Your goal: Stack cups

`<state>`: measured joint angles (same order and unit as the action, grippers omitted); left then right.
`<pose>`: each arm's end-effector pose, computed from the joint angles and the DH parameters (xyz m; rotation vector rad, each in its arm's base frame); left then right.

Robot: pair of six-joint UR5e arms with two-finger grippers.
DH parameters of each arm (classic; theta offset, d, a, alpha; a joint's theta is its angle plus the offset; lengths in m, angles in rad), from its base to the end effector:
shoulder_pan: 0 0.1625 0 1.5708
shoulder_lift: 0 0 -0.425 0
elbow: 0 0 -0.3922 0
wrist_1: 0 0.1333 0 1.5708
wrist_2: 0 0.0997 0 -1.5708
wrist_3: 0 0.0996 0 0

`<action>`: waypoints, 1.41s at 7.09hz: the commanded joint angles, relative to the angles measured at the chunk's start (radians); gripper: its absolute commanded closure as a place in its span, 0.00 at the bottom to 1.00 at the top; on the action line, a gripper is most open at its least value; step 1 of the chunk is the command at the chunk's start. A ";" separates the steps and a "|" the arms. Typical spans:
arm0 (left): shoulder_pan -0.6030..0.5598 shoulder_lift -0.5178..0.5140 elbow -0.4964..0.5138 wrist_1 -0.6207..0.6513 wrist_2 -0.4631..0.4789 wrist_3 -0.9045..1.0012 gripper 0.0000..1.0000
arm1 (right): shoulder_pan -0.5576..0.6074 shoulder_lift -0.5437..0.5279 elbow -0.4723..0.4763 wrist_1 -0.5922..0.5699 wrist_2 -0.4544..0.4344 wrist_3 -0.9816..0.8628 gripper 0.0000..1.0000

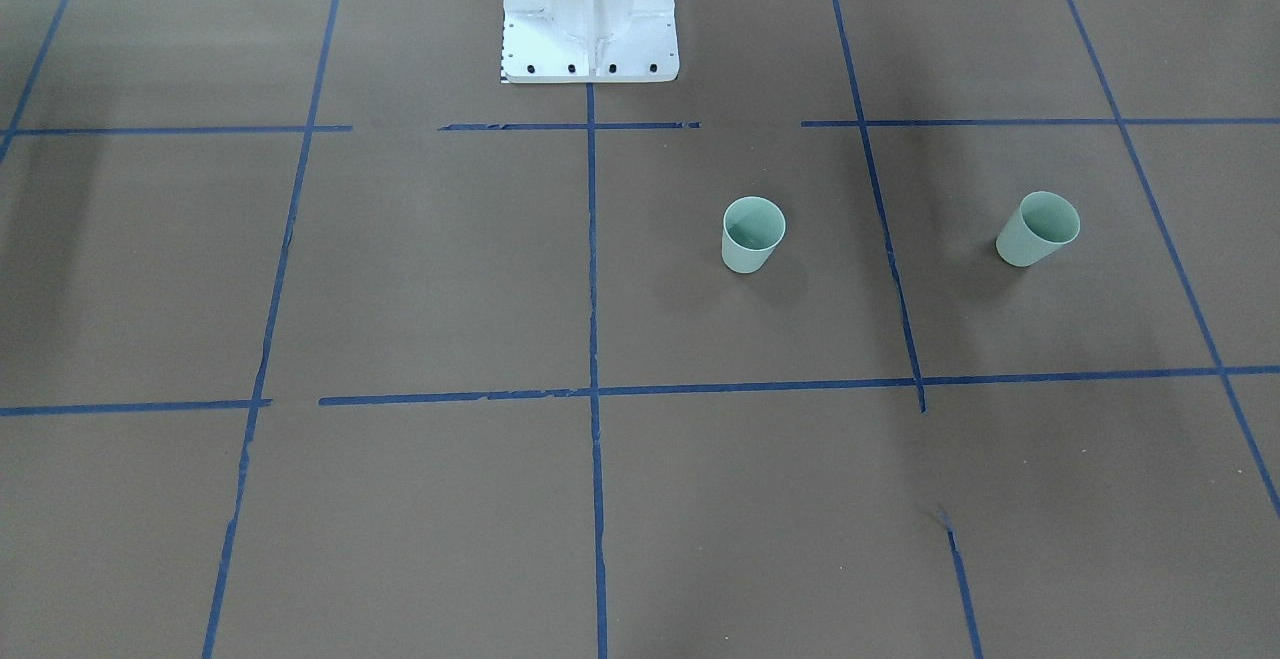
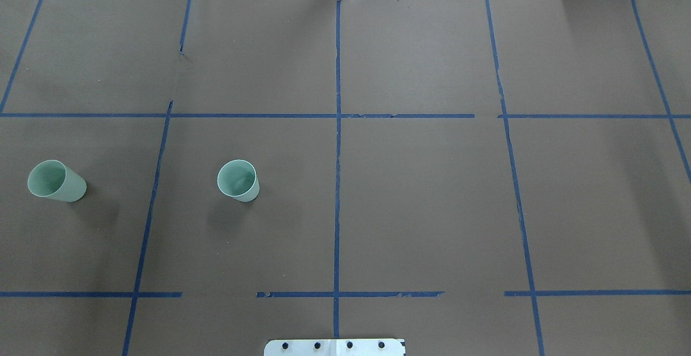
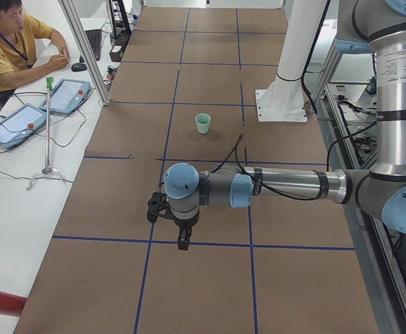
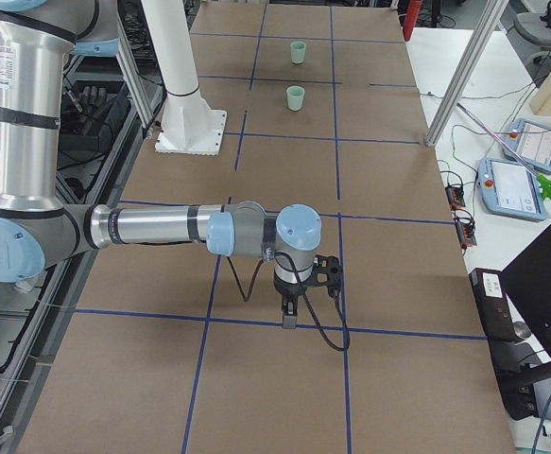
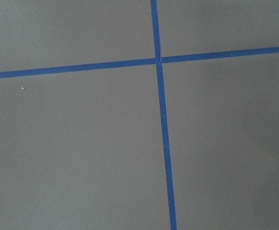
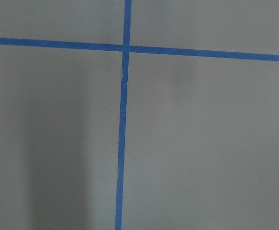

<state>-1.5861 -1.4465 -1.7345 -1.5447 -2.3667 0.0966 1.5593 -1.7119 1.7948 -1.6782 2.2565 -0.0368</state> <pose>-0.0689 -0.4388 0.6371 0.0571 0.7942 0.0823 0.0653 -0.4296 0.6303 -0.0149 -0.6859 -0.0380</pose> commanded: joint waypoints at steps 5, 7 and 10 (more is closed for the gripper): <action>0.009 -0.014 -0.003 -0.185 0.000 -0.076 0.00 | -0.001 0.000 0.000 0.000 0.000 0.000 0.00; 0.133 -0.012 -0.003 -0.339 0.009 -0.364 0.00 | 0.001 0.000 0.000 0.000 0.000 0.000 0.00; 0.338 -0.002 0.006 -0.590 0.093 -0.714 0.00 | 0.001 0.000 0.000 0.000 0.000 0.000 0.00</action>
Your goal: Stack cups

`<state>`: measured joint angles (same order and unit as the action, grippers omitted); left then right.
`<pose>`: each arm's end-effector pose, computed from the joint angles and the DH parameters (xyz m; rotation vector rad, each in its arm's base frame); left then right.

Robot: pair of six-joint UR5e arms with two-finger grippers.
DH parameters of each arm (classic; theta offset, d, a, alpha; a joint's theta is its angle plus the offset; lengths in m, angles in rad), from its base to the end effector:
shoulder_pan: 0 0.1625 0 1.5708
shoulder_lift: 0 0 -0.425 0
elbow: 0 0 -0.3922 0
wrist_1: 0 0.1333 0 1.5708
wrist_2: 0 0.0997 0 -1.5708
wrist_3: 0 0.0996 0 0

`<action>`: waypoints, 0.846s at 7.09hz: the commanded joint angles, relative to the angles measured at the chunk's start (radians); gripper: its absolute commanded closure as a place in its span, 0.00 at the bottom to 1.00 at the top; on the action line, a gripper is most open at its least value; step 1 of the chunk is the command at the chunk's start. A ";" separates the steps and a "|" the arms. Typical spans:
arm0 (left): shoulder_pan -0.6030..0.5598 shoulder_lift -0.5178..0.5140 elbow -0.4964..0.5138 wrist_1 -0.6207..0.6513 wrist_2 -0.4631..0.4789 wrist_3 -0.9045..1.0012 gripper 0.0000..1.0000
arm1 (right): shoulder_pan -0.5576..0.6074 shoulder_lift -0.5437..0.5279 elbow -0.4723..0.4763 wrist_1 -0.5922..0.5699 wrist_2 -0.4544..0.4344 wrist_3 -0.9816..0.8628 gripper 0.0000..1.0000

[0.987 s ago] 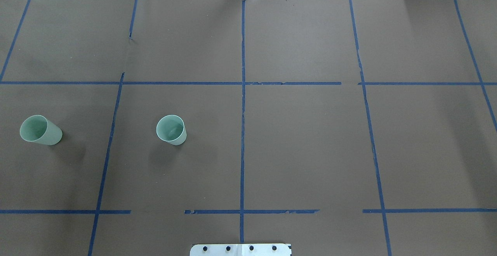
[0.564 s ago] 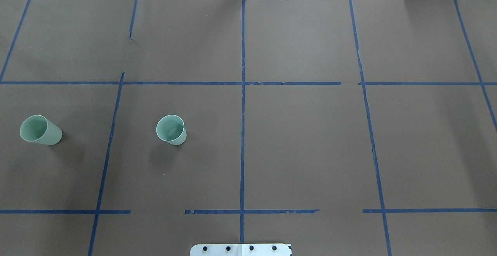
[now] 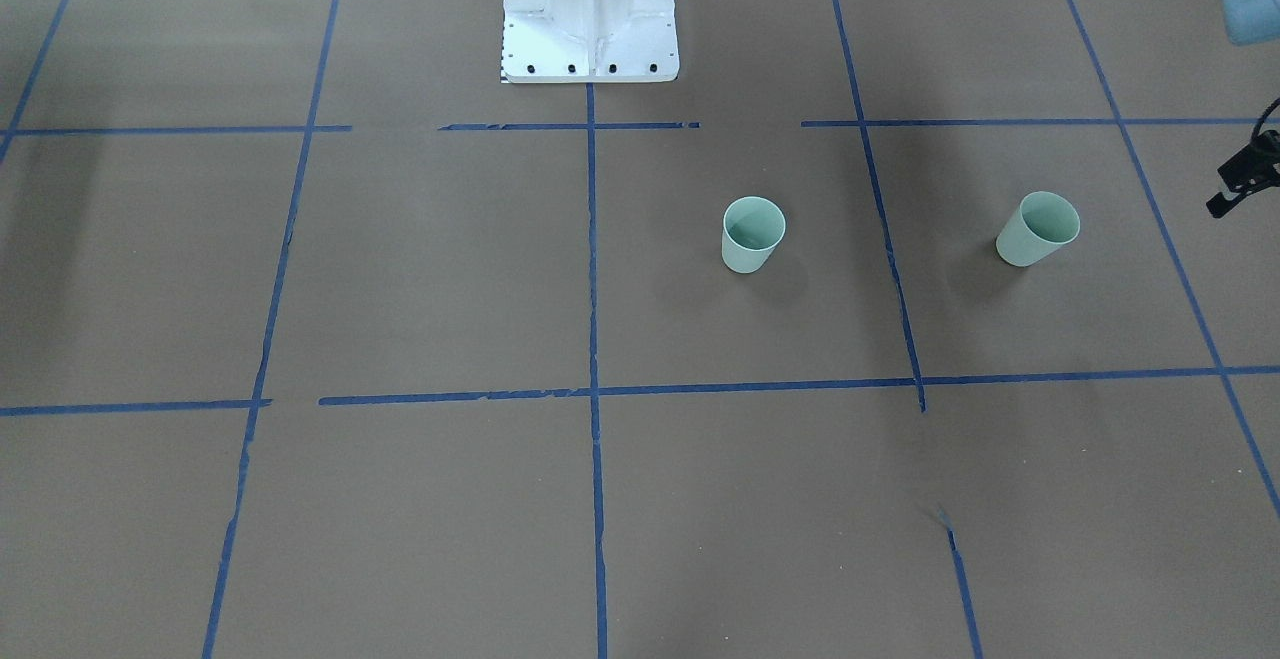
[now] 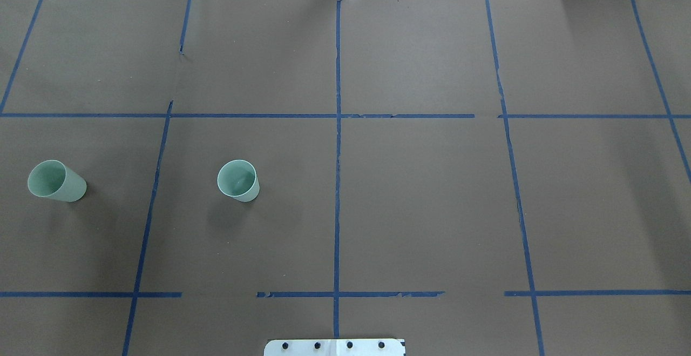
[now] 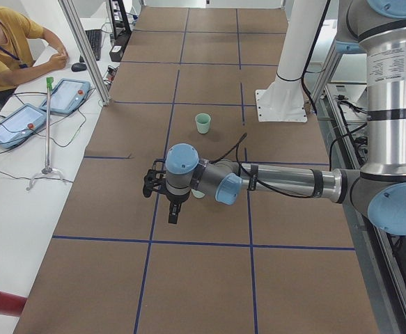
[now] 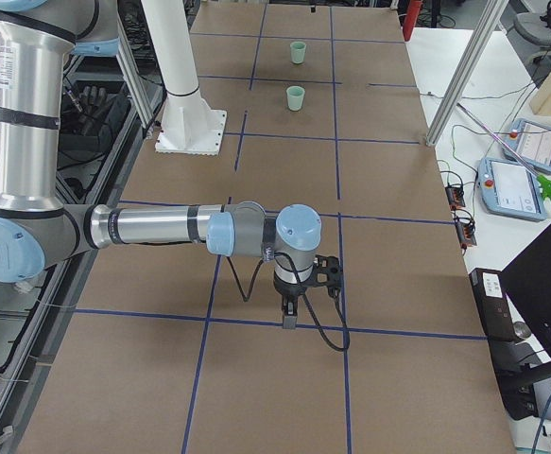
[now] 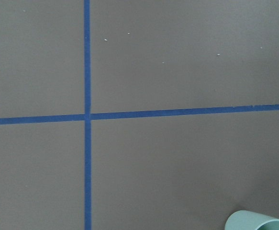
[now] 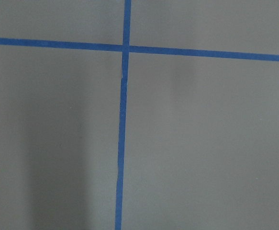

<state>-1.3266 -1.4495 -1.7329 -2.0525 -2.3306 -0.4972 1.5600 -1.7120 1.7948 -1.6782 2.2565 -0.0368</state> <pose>0.0491 -0.4648 0.5812 0.1940 0.8702 -0.0376 0.0656 -0.4296 0.6303 -0.0147 -0.6860 -0.0373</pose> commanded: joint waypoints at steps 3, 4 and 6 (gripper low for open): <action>0.223 0.001 0.006 -0.152 0.137 -0.277 0.00 | -0.001 0.000 0.000 0.000 0.000 0.000 0.00; 0.251 0.001 0.006 -0.164 0.139 -0.305 0.00 | 0.000 0.000 0.000 0.000 0.000 0.000 0.00; 0.300 0.012 0.007 -0.164 0.137 -0.305 0.00 | -0.001 -0.001 0.000 0.000 0.000 0.000 0.00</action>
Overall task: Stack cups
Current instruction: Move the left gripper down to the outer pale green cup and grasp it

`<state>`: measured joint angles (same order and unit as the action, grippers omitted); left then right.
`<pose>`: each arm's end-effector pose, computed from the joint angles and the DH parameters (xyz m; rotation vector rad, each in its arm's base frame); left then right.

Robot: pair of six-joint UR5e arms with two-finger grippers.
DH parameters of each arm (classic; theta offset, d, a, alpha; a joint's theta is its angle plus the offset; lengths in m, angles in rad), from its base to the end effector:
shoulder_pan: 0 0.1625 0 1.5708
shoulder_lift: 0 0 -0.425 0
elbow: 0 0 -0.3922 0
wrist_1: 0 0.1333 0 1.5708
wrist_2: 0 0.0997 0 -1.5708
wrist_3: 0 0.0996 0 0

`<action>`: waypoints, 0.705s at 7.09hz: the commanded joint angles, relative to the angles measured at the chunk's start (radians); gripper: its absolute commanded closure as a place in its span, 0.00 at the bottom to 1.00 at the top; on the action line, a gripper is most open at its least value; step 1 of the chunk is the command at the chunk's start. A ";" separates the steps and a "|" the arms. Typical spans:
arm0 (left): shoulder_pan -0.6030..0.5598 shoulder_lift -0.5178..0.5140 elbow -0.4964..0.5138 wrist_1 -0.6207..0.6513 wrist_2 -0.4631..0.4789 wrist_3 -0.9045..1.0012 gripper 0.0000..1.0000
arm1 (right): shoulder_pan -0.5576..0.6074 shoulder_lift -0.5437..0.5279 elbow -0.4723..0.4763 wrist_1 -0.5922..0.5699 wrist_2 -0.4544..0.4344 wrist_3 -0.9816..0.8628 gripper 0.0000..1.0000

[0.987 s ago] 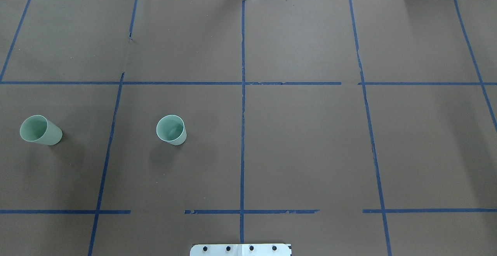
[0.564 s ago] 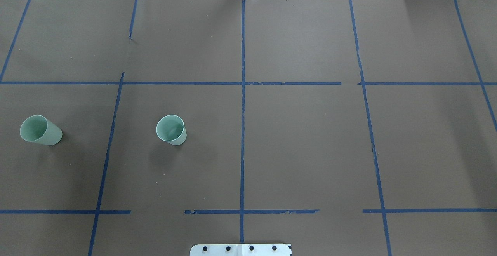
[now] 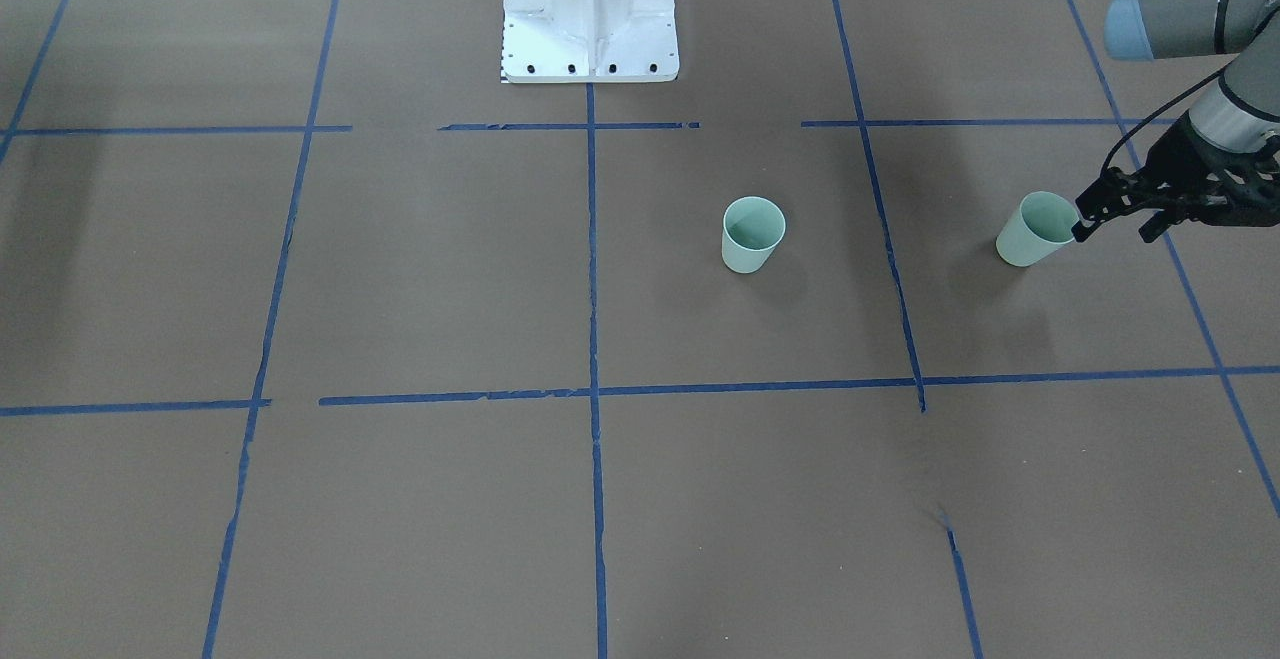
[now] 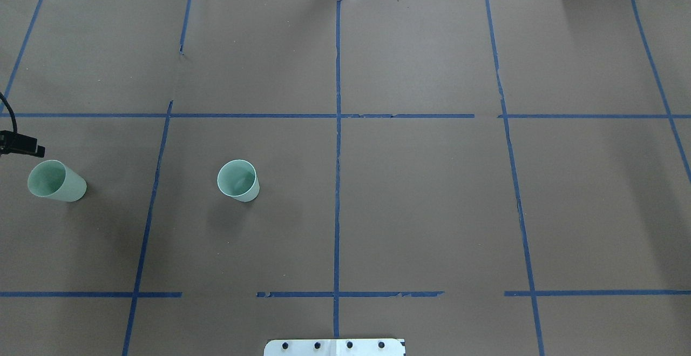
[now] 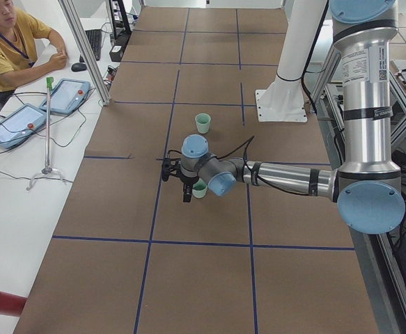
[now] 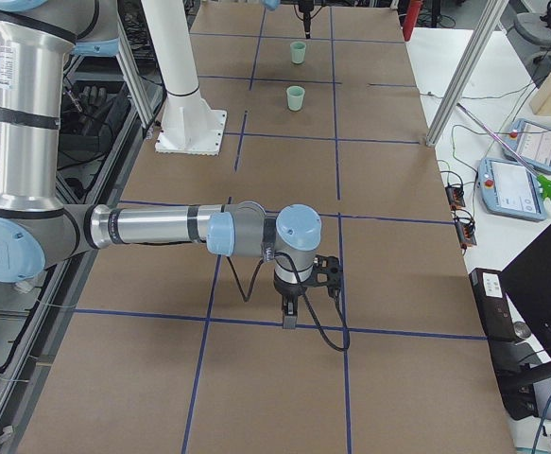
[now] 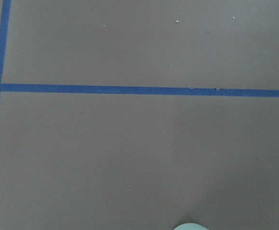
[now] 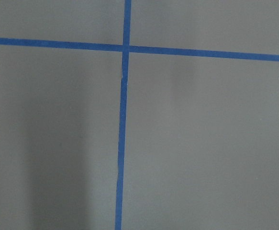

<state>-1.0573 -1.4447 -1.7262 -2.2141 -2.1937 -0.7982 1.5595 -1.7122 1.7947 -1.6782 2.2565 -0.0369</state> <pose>0.1639 -0.4437 0.5738 0.1499 0.8697 -0.0566 0.0654 -0.4295 0.6305 -0.0151 -0.6860 -0.0378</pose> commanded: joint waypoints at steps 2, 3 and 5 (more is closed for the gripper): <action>0.052 0.027 0.001 -0.003 0.000 0.000 0.00 | -0.001 0.000 0.000 0.000 0.000 0.000 0.00; 0.054 0.032 0.004 -0.001 -0.004 0.002 0.26 | -0.001 0.000 0.000 0.000 0.000 0.000 0.00; 0.056 0.030 0.001 0.005 -0.015 0.001 1.00 | -0.001 -0.001 0.000 0.000 0.000 0.000 0.00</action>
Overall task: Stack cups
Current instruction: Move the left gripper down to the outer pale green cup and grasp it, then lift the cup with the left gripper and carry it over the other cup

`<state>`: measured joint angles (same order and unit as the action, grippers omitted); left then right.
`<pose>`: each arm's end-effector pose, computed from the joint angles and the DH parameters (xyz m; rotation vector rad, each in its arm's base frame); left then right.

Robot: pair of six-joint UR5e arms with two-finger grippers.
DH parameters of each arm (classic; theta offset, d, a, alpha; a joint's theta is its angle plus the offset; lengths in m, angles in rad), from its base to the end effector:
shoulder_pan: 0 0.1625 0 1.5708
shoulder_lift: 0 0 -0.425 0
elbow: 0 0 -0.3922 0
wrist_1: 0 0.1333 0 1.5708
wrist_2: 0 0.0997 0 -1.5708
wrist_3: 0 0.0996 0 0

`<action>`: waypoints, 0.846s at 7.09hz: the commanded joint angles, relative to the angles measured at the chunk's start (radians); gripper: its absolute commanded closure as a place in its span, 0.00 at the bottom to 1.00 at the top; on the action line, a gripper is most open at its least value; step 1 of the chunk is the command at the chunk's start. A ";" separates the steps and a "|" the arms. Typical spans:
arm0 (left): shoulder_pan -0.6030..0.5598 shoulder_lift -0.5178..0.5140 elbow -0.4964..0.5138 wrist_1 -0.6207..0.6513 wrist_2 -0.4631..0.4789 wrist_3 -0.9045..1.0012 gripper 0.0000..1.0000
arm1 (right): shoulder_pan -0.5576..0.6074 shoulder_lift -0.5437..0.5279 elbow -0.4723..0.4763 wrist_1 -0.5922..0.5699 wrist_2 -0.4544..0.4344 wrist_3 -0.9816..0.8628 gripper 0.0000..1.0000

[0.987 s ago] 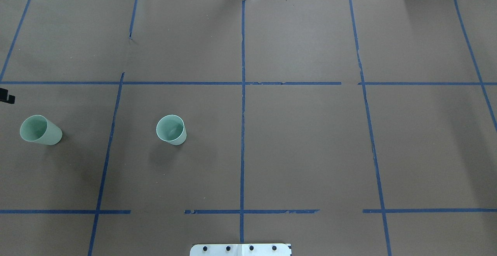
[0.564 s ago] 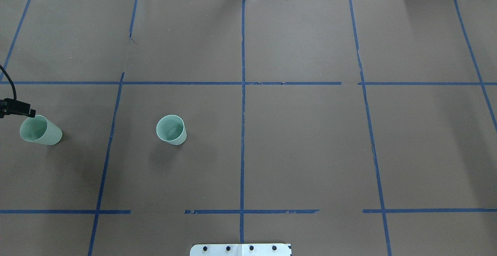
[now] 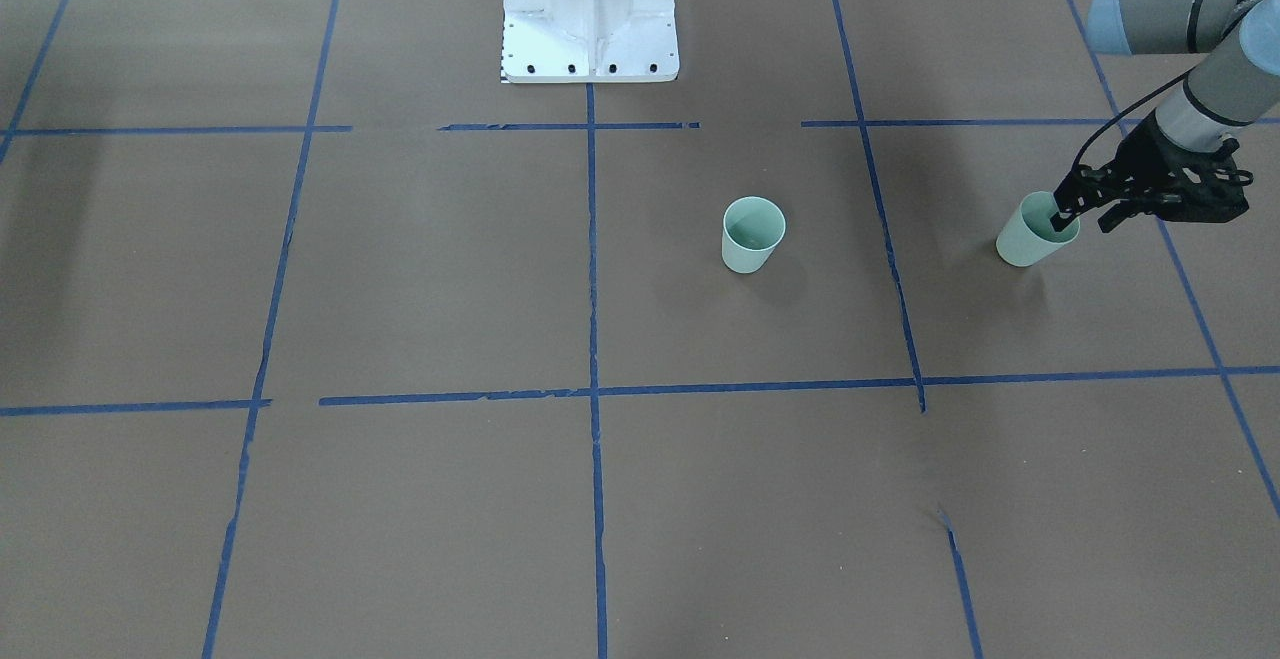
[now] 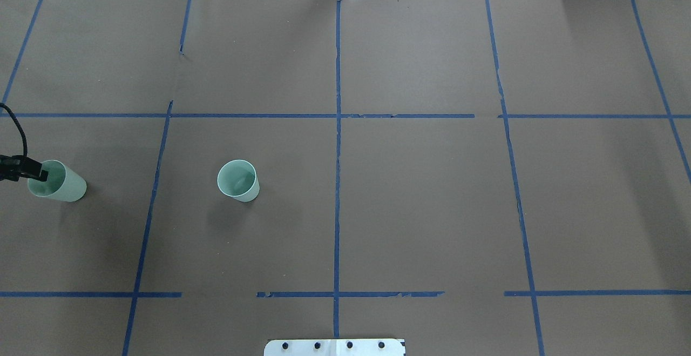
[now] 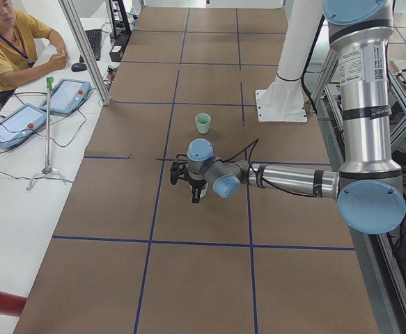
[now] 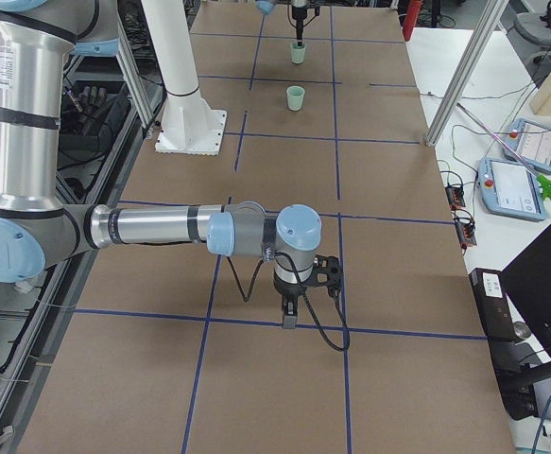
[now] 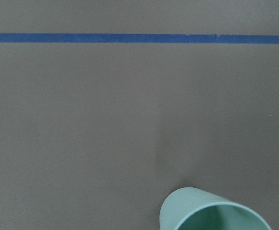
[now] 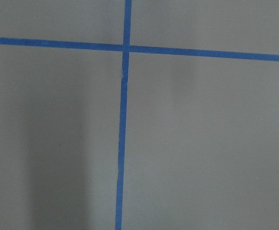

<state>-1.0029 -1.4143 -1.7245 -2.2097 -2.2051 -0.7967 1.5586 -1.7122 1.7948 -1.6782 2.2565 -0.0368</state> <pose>0.1815 -0.4225 0.5887 0.0904 0.8612 -0.0126 0.0650 -0.4295 0.6304 -0.0154 -0.6859 -0.0386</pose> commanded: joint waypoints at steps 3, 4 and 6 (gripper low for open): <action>-0.005 0.000 -0.039 0.002 -0.004 -0.009 1.00 | 0.000 0.000 0.000 0.000 0.000 0.000 0.00; -0.011 -0.003 -0.087 0.030 -0.004 -0.010 1.00 | 0.001 0.000 0.000 0.000 0.000 0.000 0.00; -0.016 -0.053 -0.243 0.274 -0.002 -0.018 1.00 | 0.001 0.000 0.000 0.000 0.000 0.000 0.00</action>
<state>-1.0164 -1.4385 -1.8820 -2.0665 -2.2086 -0.8089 1.5599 -1.7119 1.7948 -1.6781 2.2565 -0.0368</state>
